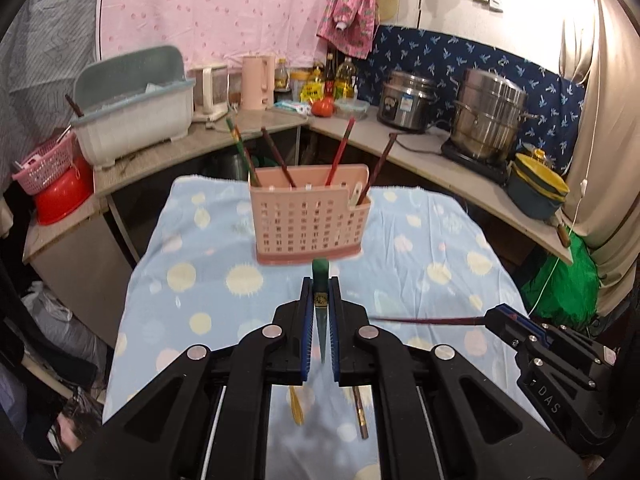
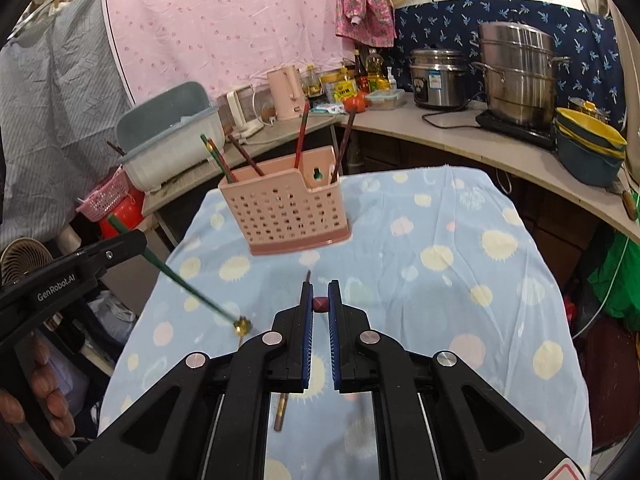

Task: Organize utensils
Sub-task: 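Lift both chopsticks and lower them into the pink holder, then open both tools to release the chopsticks in the holder, then withdraw both tools from the holder back toward the gold spoon and brown chopstick, then close the left tool on the gold spoon while the right tool grasps the brown chopstick, then lift the spoon with the left tool while the right tool lifts the chopstick above the holder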

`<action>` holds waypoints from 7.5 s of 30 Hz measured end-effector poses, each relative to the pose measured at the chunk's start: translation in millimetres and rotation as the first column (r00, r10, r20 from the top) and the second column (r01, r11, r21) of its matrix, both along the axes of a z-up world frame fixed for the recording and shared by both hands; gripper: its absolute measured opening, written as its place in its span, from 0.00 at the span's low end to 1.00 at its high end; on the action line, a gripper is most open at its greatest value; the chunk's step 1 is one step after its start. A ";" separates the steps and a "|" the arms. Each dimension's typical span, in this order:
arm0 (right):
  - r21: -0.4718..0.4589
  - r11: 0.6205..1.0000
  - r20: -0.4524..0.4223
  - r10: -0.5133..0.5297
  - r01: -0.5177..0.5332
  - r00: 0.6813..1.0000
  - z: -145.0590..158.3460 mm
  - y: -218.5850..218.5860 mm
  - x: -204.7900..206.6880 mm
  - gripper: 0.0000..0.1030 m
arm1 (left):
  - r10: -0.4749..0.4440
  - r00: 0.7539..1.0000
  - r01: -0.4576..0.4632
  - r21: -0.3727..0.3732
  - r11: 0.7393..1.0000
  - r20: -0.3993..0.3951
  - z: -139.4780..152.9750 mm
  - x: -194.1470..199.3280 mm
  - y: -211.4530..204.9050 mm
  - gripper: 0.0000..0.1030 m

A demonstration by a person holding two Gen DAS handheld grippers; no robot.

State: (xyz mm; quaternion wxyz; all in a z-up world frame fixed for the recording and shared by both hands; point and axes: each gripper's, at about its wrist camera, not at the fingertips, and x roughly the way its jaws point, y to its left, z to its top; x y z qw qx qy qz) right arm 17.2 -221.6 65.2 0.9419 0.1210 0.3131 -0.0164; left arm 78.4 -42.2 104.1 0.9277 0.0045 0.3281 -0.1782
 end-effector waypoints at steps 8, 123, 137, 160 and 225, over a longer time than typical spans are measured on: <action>0.004 1.000 0.069 0.015 -0.016 0.998 35.0 -4.0 26.1 0.07 | 0.007 0.996 -0.004 -0.027 1.000 0.093 49.6 24.2 -2.5 0.07; -0.126 0.985 -0.240 0.088 -0.121 0.967 -108.6 76.8 -3.6 0.43 | 0.133 0.958 -0.128 0.035 0.991 -0.254 -141.3 7.8 38.5 0.43; -0.122 0.980 -0.302 0.111 -0.154 0.947 -155.5 93.0 -2.4 0.33 | 0.131 0.941 -0.117 0.064 0.991 -0.313 -186.3 -16.6 41.8 0.43; -0.112 0.985 -0.288 0.095 -0.132 0.953 -155.2 83.0 -3.5 0.08 | 0.097 0.954 -0.072 0.095 0.993 -0.285 -193.8 -13.9 21.3 0.30; -0.038 0.985 -0.255 0.152 -0.167 0.955 -115.5 71.4 -1.9 0.15 | 0.098 0.984 -0.107 -0.058 0.993 -0.150 -88.6 -13.7 58.9 0.10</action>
